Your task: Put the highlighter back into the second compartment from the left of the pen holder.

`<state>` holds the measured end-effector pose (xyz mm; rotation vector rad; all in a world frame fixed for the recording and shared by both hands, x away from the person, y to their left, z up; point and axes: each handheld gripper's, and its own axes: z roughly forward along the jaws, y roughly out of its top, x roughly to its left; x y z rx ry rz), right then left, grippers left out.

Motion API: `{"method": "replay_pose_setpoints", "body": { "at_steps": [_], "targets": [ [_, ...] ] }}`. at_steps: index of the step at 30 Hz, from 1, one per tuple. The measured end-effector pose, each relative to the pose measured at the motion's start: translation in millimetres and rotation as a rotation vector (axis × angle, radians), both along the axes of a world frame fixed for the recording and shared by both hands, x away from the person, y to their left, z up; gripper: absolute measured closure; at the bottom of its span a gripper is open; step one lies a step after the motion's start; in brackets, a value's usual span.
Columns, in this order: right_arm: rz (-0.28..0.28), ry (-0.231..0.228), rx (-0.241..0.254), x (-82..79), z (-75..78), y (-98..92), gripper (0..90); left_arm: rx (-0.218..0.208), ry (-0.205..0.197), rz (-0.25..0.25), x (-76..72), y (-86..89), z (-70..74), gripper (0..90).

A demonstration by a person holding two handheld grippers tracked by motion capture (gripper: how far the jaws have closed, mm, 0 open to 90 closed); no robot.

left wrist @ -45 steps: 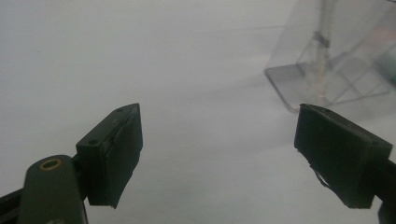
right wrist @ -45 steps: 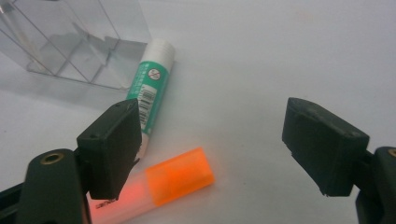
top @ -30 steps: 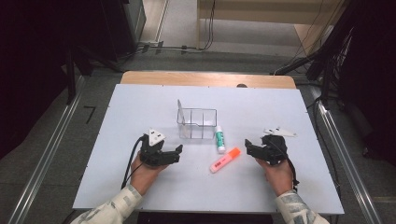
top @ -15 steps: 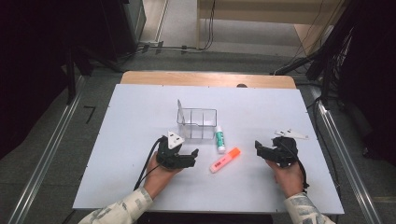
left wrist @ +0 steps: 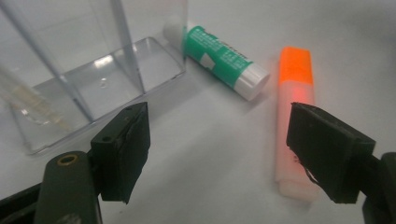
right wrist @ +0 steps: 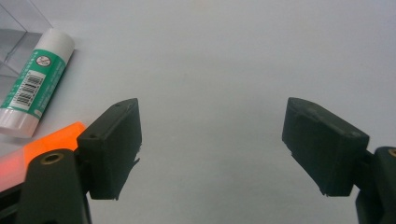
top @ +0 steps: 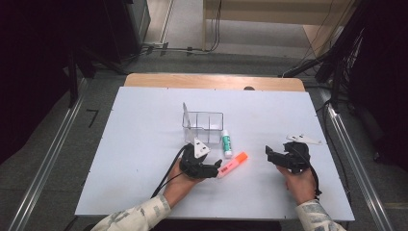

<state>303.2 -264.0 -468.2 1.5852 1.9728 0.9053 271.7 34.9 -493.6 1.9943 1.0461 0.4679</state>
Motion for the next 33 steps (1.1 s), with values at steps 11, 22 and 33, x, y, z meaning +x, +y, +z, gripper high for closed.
{"method": "replay_pose_setpoints", "body": {
  "at_steps": [11,22,33],
  "targets": [
    [-0.006,-0.002,0.005,-0.6,0.5,-1.2,18.6,0.009,0.006,-0.075,-2.6,-23.7,-4.4,28.9],
    [-0.004,-0.004,0.006,-0.9,0.2,-1.0,18.6,0.033,0.015,-0.127,-5.2,-38.5,-9.8,35.8],
    [-0.001,-0.005,0.004,-1.3,-0.2,-0.7,18.6,0.066,0.024,-0.147,-6.8,-42.3,-13.8,40.6]
  ]
}}
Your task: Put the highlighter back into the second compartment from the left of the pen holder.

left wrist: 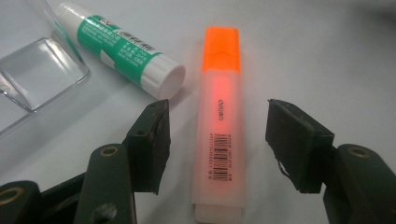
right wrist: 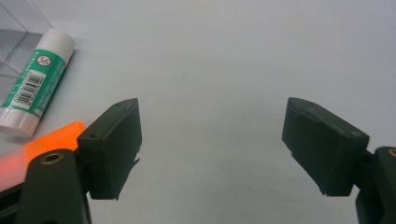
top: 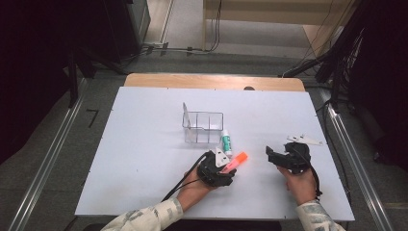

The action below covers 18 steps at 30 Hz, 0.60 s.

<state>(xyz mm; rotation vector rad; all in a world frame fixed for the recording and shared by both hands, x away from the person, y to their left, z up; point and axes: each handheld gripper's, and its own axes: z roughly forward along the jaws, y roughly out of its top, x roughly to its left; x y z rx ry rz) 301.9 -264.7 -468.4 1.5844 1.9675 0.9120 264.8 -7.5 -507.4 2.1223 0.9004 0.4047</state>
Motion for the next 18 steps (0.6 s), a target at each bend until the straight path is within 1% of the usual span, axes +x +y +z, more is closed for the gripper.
{"method": "replay_pose_setpoints", "body": {
  "at_steps": [4,9,11,18],
  "targets": [
    [-0.001,0.0,-0.002,-0.1,-0.1,0.0,18.6,0.009,0.003,0.002,0.5,-0.7,-1.9,42.8],
    [-0.001,0.0,-0.002,-0.1,-0.1,0.0,18.6,0.017,0.012,-0.009,-0.8,-3.8,-5.2,46.2],
    [-0.001,-0.001,0.002,-0.1,0.0,-0.1,18.6,0.03,0.003,-0.007,-2.0,-4.5,-6.1,47.2],
    [0.002,-0.001,-0.003,-0.4,-0.2,-0.1,18.6,0.019,-0.017,0.0,-4.8,-4.0,-8.8,50.6]
  ]
}}
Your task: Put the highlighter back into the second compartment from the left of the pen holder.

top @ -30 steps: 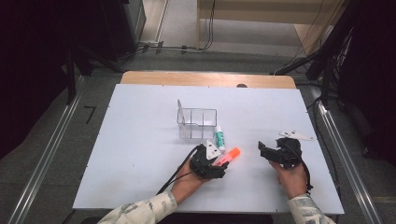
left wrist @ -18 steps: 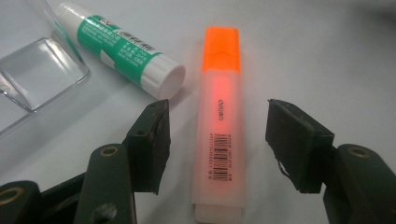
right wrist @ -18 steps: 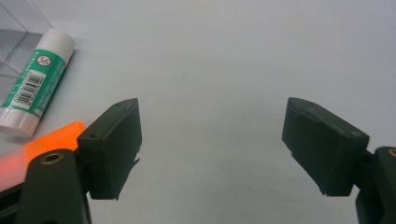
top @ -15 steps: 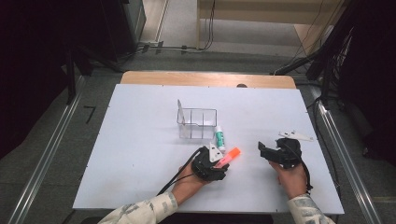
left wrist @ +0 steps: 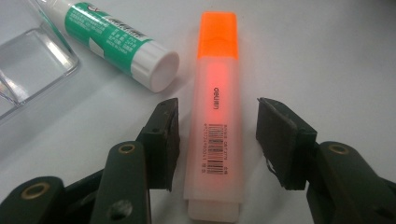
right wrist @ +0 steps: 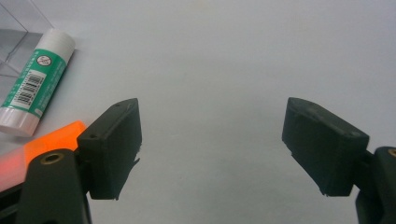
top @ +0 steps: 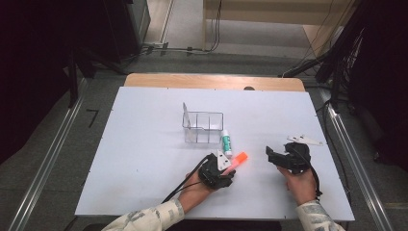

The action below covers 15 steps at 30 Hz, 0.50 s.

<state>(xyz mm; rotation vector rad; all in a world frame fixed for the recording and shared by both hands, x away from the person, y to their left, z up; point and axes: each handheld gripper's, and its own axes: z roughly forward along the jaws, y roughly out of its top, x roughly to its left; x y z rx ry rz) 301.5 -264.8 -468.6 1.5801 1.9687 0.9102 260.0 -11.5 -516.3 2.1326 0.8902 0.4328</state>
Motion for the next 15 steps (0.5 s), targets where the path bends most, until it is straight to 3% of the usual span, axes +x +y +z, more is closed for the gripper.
{"method": "replay_pose_setpoints", "body": {
  "at_steps": [15],
  "targets": [
    [0.001,0.003,-0.001,0.0,-1.0,1.5,18.6,-0.013,-0.007,0.004,-1.5,1.2,-0.9,65.1]
  ]
}}
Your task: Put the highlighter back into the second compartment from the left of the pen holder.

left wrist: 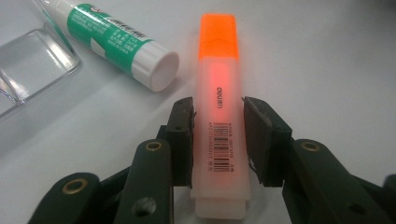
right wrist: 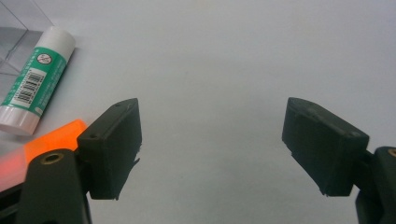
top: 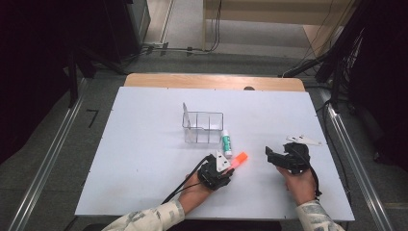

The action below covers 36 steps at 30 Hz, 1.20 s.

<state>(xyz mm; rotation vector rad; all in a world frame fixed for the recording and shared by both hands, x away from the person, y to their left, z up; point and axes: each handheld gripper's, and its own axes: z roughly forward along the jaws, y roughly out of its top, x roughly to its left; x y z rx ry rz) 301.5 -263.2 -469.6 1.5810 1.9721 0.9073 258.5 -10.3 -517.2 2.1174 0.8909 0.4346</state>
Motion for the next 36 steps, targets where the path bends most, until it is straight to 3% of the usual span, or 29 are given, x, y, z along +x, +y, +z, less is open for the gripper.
{"method": "replay_pose_setpoints", "body": {
  "at_steps": [15,26,36],
  "targets": [
    [-0.002,0.004,0.006,0.1,-0.3,0.0,18.6,0.005,-0.007,-0.003,-0.8,0.0,0.1,66.5],
    [0.0,-0.003,0.013,-0.8,0.4,-0.5,18.6,-0.031,0.007,-0.009,-1.5,3.0,2.2,66.8],
    [0.012,-0.021,0.055,-2.3,3.7,-1.0,18.6,-0.126,-0.046,0.031,-1.0,19.2,19.1,66.7]
  ]
}}
